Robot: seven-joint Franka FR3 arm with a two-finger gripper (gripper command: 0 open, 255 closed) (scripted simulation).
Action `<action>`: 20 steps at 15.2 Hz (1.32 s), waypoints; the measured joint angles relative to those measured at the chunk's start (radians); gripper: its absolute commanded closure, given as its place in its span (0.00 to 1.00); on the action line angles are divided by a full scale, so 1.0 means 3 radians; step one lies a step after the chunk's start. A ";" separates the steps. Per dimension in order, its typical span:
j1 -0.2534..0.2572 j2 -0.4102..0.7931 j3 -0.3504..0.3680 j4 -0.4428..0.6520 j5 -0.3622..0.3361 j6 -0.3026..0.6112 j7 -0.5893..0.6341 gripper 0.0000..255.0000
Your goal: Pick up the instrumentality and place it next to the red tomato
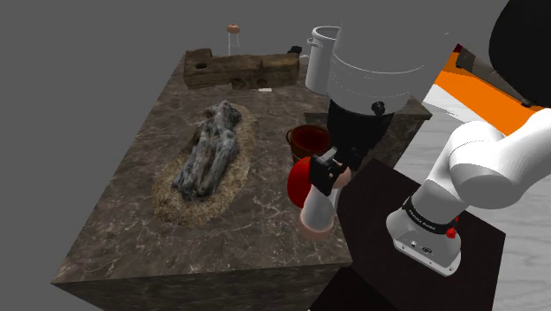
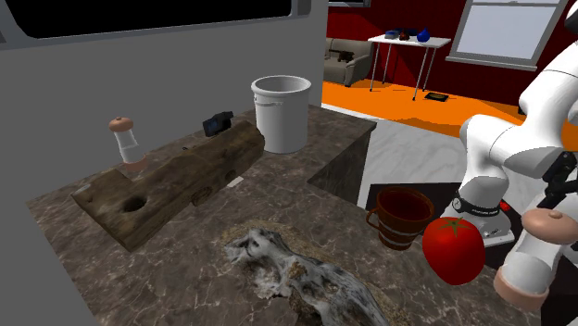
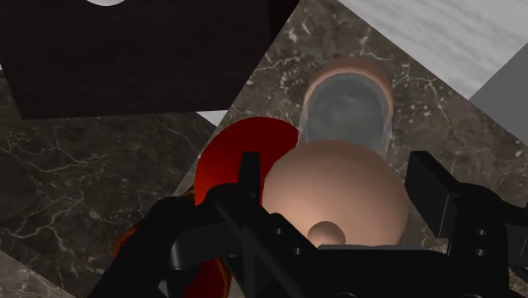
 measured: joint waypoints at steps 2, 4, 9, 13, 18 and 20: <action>0.0007 -0.0003 0.0019 -0.0087 0.0014 0.0084 -0.0001 1.00; 0.0010 0.0004 0.0045 -0.0168 0.0028 0.0174 0.0003 1.00; 0.0021 0.0006 0.0084 -0.0317 0.0055 0.0327 0.0005 1.00; 0.0020 0.0009 0.0086 -0.0323 0.0055 0.0336 0.0004 1.00; 0.0020 0.0009 0.0086 -0.0323 0.0055 0.0337 0.0004 0.00; 0.0020 0.0009 0.0086 -0.0323 0.0055 0.0337 0.0004 0.00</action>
